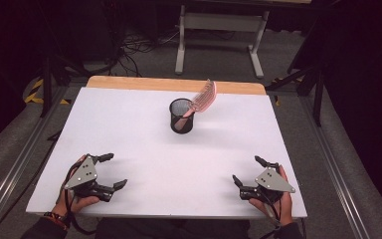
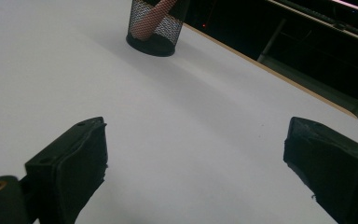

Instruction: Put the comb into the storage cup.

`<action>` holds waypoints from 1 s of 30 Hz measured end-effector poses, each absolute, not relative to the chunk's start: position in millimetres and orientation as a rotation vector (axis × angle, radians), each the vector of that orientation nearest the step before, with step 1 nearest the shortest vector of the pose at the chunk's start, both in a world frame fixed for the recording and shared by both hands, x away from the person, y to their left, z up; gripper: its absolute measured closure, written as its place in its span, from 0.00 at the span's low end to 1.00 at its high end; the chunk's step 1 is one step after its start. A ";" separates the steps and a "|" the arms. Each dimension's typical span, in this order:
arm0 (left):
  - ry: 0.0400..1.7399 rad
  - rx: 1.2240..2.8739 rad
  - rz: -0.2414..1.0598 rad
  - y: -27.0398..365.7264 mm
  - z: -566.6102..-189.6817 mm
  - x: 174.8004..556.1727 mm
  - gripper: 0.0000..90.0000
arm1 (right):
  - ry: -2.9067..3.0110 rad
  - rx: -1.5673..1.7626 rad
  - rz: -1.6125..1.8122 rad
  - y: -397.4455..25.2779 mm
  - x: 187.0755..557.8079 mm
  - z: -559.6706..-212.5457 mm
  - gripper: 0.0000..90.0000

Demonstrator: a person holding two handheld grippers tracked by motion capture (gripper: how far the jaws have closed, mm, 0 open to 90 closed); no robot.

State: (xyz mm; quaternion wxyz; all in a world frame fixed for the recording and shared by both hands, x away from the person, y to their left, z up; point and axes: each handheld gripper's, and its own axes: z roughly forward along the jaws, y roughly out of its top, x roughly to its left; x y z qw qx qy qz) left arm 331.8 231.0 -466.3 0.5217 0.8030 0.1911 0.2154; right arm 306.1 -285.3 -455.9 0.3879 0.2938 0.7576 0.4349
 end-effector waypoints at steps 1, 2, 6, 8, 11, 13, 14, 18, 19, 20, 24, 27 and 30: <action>0.454 1.927 0.512 230.1 -466.6 332.3 0.08 | 1.922 0.752 1.100 -286.1 305.5 -456.1 0.08; 0.448 1.930 0.512 229.6 -466.5 332.7 0.08 | 1.922 0.754 1.099 -286.8 305.0 -456.3 0.08; 0.436 1.927 0.506 228.0 -466.0 334.7 0.08 | 1.904 0.769 1.098 -289.4 302.1 -455.7 0.08; 0.434 1.933 0.506 227.3 -465.9 334.6 0.08 | 1.898 0.776 1.098 -290.1 301.5 -455.5 0.08; 0.431 1.934 0.510 226.7 -465.8 333.2 0.08 | 1.893 0.773 1.098 -290.3 300.7 -455.2 0.08; 0.431 1.939 0.517 227.1 -465.2 331.7 0.08 | 1.894 0.771 1.094 -290.1 301.0 -455.2 0.08; 0.436 1.934 0.516 227.1 -465.0 330.8 0.08 | 1.893 0.767 1.096 -290.2 301.1 -455.3 0.08; 0.440 1.933 0.518 226.6 -465.1 330.5 0.08 | 1.892 0.768 1.103 -290.3 302.1 -455.6 0.08; 0.438 1.936 0.518 226.6 -465.2 331.2 0.08 | 1.893 0.769 1.106 -290.2 302.2 -455.6 0.08; 0.439 1.934 0.516 226.3 -465.6 331.7 0.08 | 1.896 0.774 1.110 -290.2 302.4 -455.7 0.08; 0.443 1.938 0.511 226.1 -466.6 333.1 0.08 | 1.890 0.810 1.162 -292.5 303.8 -455.1 0.08; 0.448 1.937 0.514 227.2 -466.2 333.5 0.08 | 1.883 0.800 1.134 -291.7 303.7 -455.8 0.08; 0.450 1.937 0.516 227.2 -466.0 333.9 0.08 | 1.893 0.788 1.125 -289.9 303.4 -456.5 0.08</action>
